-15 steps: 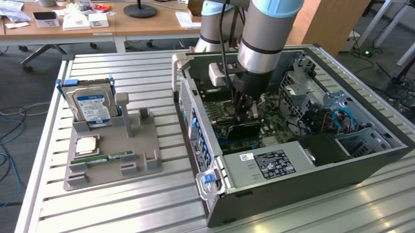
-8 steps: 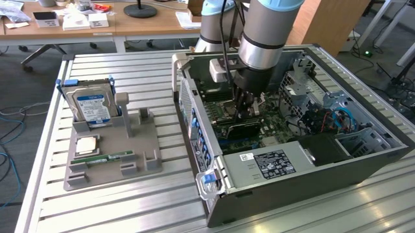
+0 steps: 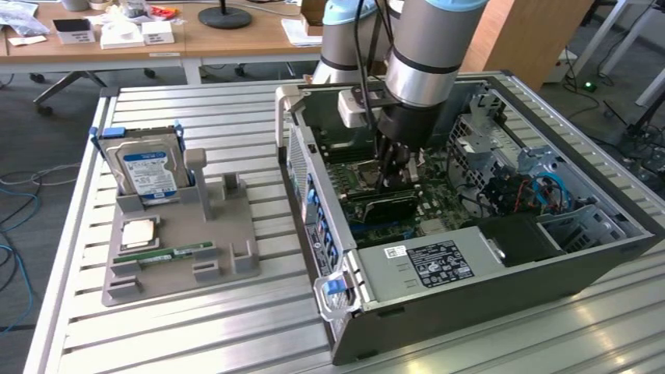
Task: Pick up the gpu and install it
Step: 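Press down on the gpu until it lock into place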
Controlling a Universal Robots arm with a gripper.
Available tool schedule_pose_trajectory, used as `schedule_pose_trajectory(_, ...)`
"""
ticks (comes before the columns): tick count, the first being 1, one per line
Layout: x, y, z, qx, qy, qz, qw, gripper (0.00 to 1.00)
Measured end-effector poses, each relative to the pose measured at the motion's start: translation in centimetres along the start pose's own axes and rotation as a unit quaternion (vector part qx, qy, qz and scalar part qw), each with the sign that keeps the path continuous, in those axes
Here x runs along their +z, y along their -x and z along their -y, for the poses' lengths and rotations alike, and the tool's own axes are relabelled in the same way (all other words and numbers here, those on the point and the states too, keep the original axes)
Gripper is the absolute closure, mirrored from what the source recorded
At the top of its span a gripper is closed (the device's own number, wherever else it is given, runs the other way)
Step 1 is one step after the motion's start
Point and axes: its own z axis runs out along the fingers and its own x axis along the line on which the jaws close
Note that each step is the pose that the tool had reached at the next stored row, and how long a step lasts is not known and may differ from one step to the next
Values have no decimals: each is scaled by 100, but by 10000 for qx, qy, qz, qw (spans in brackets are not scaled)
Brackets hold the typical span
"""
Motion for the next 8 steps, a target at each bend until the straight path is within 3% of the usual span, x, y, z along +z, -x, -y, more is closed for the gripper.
schedule_pose_trajectory(4,-2,0,6,5,8,-2,10000,90)
schedule_pose_trajectory(8,-14,3,19,23,68,-4,10000,90)
